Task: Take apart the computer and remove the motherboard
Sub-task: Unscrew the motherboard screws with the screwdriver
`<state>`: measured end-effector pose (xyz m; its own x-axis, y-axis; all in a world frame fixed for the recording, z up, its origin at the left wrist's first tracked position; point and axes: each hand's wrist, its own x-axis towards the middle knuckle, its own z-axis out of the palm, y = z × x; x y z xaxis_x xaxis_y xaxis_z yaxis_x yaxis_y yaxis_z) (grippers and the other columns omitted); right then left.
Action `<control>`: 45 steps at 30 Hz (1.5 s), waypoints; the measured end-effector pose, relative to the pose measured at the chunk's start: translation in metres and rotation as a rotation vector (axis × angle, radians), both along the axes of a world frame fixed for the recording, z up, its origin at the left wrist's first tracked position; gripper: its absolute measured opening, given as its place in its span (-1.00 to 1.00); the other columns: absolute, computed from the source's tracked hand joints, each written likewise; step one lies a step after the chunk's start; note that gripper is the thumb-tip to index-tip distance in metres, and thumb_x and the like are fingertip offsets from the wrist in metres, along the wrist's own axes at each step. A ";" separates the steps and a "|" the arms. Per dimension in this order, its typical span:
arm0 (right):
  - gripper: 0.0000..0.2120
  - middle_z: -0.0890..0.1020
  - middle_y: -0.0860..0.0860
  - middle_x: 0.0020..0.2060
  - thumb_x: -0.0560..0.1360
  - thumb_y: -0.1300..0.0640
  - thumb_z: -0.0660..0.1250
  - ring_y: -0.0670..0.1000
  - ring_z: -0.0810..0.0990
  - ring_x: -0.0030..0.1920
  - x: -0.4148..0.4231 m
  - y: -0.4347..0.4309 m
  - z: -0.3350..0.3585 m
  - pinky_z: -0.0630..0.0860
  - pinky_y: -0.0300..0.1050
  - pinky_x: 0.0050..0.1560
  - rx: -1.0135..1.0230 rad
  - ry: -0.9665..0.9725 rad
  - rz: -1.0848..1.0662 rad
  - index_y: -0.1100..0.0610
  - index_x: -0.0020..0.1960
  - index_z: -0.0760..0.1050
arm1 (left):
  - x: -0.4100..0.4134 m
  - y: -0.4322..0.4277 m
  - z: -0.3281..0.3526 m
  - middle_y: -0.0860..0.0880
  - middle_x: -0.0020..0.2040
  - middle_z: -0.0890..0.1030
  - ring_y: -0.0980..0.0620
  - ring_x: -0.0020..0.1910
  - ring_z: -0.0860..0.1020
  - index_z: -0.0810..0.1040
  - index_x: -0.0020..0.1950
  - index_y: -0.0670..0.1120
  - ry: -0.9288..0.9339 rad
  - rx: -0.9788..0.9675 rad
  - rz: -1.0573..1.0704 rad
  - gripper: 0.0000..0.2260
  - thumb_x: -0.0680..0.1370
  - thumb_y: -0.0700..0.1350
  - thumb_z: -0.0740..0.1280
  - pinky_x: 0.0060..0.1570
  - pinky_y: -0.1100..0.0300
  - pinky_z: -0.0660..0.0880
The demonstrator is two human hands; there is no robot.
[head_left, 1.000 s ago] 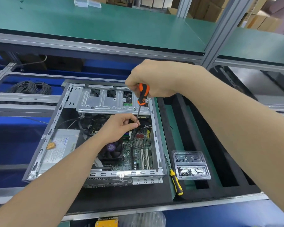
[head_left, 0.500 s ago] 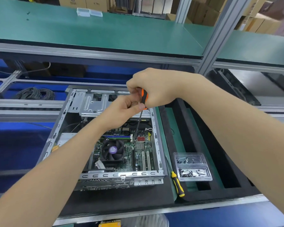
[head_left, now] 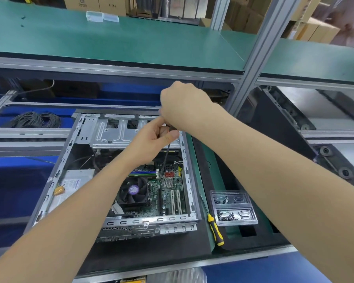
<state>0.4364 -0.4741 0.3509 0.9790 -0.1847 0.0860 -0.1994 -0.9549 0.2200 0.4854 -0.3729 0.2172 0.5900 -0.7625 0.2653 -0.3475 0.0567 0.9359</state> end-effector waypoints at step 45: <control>-0.70 0.66 -0.04 -0.17 0.40 0.38 0.36 0.04 0.60 -0.12 -0.006 0.000 0.022 0.47 -0.16 -0.27 0.107 0.281 0.401 -0.03 -0.28 0.53 | 0.005 0.014 0.001 -0.04 -0.37 0.22 -0.01 -0.39 0.19 0.62 -0.10 0.03 0.095 0.050 -0.026 -0.73 0.58 0.21 0.37 -0.37 0.13 0.14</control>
<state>0.4304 -0.4739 0.3730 0.9573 0.2174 -0.1906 0.2407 -0.9645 0.1089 0.4901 -0.3588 0.2186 0.5905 -0.7889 0.1700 -0.2558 0.0168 0.9666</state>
